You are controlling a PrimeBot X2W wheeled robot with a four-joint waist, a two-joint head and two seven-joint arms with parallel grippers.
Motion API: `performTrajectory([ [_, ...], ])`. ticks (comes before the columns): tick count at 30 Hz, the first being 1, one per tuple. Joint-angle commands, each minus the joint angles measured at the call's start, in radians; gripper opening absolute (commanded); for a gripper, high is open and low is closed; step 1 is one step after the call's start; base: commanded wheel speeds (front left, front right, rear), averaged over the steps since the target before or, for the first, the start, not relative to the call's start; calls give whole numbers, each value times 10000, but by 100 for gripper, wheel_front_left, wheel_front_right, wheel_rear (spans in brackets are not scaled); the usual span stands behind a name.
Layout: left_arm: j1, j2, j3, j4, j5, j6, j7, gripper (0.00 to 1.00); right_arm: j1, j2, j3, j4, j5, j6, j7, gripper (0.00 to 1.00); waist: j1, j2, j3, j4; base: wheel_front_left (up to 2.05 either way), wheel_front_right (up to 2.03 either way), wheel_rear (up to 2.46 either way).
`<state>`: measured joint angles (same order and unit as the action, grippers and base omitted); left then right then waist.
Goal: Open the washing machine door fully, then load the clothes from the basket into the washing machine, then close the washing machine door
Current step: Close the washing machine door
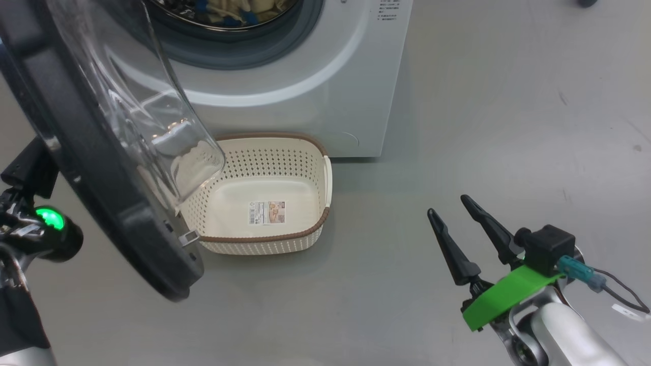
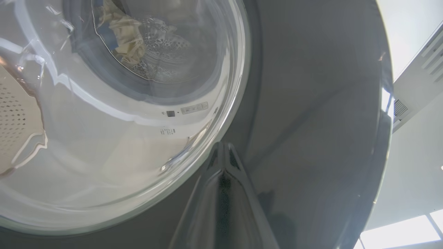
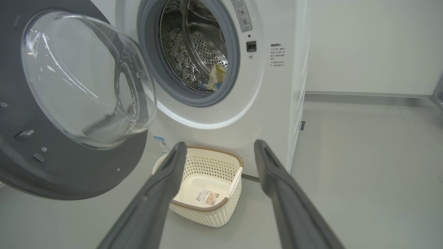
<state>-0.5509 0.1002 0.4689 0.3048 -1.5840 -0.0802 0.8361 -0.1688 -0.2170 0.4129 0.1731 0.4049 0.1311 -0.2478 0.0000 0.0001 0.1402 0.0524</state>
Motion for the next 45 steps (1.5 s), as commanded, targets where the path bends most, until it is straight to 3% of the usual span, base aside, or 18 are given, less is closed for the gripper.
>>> performTrajectory([
  [1, -535, 225, 24, -480, 9, -147, 38, 0, -94, -18, 55, -277, 61, -4, -107, 100, 0, -1, 7, -61, 0, 0, 0],
  [14, -967, -446, -840, -618, -108, -489, -945, 0, -142, 35, -28, -306, 55, -4, -126, 100, 0, -1, 274, -674, 0, 0, 0],
  [24, -1392, -495, -1696, -775, 214, -502, -2697, 0, -311, 95, -54, -345, 18, -4, -133, 100, 0, -1, 675, -994, 0, 0, 0],
  [32, -1771, -498, -2414, -589, 742, -503, -4907, 0, -456, 157, -90, -365, -1, -4, -137, 100, 0, -1, 1009, -1222, 0, 0, 0],
  [38, -1879, -498, -3025, -409, 583, -503, -5403, 0, -504, 202, -88, -365, -25, -4, -138, 100, 0, -1, 1085, -1350, 0, 0, 0],
  [45, -2068, -491, -3097, -357, 625, -504, -6083, 0, -535, 164, -59, -405, -9, -4, -138, 100, 0, -1, 1202, -1522, 0, 0, 0],
])
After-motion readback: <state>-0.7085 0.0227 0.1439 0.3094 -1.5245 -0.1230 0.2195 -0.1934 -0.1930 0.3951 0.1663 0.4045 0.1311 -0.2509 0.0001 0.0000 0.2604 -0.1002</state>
